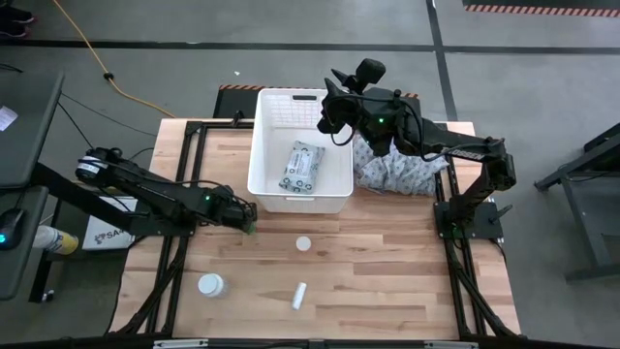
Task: Pick & place medical supplies in basket/bin
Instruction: Put the green bandage into the white laundry organizer
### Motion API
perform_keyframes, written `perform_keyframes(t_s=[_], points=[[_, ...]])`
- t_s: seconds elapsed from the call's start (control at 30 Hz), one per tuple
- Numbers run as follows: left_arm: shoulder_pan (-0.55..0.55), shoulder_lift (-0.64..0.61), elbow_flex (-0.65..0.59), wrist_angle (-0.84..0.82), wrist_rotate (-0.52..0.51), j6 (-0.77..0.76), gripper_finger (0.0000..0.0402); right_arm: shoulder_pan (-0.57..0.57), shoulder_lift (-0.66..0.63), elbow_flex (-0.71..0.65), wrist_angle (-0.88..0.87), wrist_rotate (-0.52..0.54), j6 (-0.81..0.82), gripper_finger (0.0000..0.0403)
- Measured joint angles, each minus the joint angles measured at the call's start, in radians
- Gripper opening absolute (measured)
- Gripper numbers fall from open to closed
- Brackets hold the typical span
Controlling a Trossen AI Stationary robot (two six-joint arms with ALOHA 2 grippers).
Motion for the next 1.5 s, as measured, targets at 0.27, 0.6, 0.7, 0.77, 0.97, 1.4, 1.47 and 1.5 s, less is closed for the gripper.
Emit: perform_keyframes(t_s=[0.27, 0.6, 0.7, 0.77, 0.97, 1.4, 1.47, 1.5], points=[[0.0, 0.0, 0.0, 0.002, -0.001, 0.0, 0.0221, 0.0, 0.0, 0.0, 0.0, 0.0, 0.024, 0.0108], [0.0, 0.016, 0.0, 0.005, -0.004, 0.004, 0.0221, 0.007, 0.0, 0.0, 0.0, 0.0, 0.026, 0.0108], [0.0, 0.043, 0.0, 0.017, -0.003, 0.004, 0.0221, 0.017, 0.0, 0.0, 0.0, -0.001, 0.026, 0.0108], [0.0, 0.071, 0.0, 0.04, 0.002, 0.005, 0.0221, 0.026, 0.0, 0.0, 0.0, -0.002, 0.024, 0.0108], [0.0, 0.127, 0.002, 0.06, 0.009, 0.005, 0.0221, 0.043, 0.0, 0.0, 0.001, -0.03, 0.024, 0.0108], [-0.006, 0.15, 0.001, 0.097, 0.043, 0.006, 0.0221, 0.073, 0.0, 0.0, 0.001, -0.046, 0.023, 0.0108], [-0.006, 0.15, 0.001, 0.103, 0.052, 0.006, 0.0221, 0.074, 0.0, 0.0, 0.001, -0.046, 0.023, 0.0108], [-0.006, 0.15, 0.001, 0.107, 0.059, 0.006, 0.0221, 0.076, 0.0, 0.0, 0.001, -0.046, 0.023, 0.0108]])
